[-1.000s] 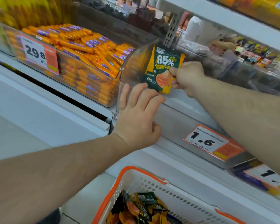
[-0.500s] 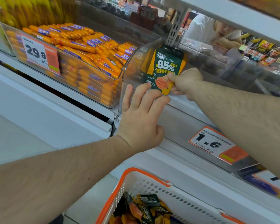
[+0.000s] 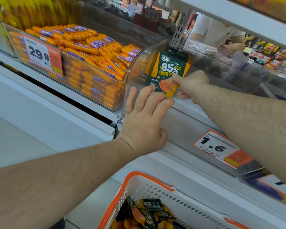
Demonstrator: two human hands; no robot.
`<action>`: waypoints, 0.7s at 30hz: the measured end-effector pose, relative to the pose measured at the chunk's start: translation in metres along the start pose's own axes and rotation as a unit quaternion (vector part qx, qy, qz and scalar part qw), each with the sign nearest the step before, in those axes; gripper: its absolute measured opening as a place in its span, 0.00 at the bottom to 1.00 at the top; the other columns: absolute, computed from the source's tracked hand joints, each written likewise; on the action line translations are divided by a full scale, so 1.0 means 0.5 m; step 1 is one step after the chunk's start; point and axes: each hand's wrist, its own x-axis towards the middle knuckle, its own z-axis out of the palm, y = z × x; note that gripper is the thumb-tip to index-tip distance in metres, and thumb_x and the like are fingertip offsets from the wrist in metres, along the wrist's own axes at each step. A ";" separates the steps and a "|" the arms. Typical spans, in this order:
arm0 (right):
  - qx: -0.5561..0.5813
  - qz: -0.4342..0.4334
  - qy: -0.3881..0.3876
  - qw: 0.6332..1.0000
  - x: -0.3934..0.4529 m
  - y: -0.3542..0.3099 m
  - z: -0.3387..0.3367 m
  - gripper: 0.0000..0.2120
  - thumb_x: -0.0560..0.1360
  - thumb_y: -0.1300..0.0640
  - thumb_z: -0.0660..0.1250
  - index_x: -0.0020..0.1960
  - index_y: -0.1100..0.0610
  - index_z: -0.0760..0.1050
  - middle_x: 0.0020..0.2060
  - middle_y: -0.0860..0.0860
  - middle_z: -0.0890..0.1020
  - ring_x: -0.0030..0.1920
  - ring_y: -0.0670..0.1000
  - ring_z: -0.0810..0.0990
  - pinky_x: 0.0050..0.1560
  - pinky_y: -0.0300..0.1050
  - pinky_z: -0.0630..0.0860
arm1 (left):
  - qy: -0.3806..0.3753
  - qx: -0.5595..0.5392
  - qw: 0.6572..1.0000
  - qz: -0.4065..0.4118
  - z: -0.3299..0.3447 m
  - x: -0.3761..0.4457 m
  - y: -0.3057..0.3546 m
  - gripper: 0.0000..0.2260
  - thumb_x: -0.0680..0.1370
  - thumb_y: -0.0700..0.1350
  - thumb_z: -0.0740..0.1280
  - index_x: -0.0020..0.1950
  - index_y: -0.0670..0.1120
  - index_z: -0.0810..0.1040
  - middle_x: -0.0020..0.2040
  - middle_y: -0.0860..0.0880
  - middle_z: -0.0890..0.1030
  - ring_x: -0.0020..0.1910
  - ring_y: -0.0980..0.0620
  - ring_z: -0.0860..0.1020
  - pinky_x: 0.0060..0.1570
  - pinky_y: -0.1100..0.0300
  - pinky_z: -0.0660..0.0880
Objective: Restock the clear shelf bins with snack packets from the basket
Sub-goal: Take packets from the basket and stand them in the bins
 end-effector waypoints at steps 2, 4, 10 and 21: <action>0.000 0.007 -0.002 1.000 0.001 0.000 0.001 0.20 0.72 0.42 0.73 0.42 0.60 0.76 0.31 0.56 0.83 0.32 0.52 0.85 0.39 0.50 0.84 | -0.001 -0.001 1.000 0.001 0.000 -0.001 0.000 0.29 0.60 0.45 0.62 0.63 0.48 0.69 0.60 0.52 0.68 0.69 0.43 0.64 0.74 0.42 0.48; 0.005 0.016 -0.006 1.000 0.002 0.001 0.003 0.22 0.72 0.41 0.72 0.43 0.61 0.76 0.31 0.56 0.82 0.31 0.52 0.84 0.39 0.50 0.84 | -0.001 -0.001 1.000 0.002 0.002 -0.001 0.000 0.29 0.61 0.45 0.62 0.63 0.48 0.69 0.60 0.51 0.68 0.69 0.43 0.64 0.74 0.41 0.48; 0.013 0.023 -0.005 1.000 0.001 0.001 0.003 0.23 0.73 0.40 0.71 0.44 0.62 0.78 0.30 0.56 0.82 0.30 0.52 0.84 0.39 0.49 0.84 | -0.006 -0.001 1.000 -0.001 0.002 -0.001 0.000 0.29 0.60 0.45 0.63 0.63 0.48 0.69 0.60 0.51 0.68 0.69 0.43 0.64 0.74 0.41 0.49; -0.057 0.007 -0.052 0.997 -0.043 -0.007 -0.039 0.26 0.68 0.38 0.75 0.46 0.60 0.76 0.36 0.56 0.82 0.32 0.51 0.82 0.31 0.43 0.78 | -0.049 -0.032 0.998 -0.016 -0.044 -0.045 -0.034 0.36 0.63 0.43 0.63 0.72 0.42 0.61 0.73 0.43 0.59 0.75 0.37 0.56 0.73 0.37 0.54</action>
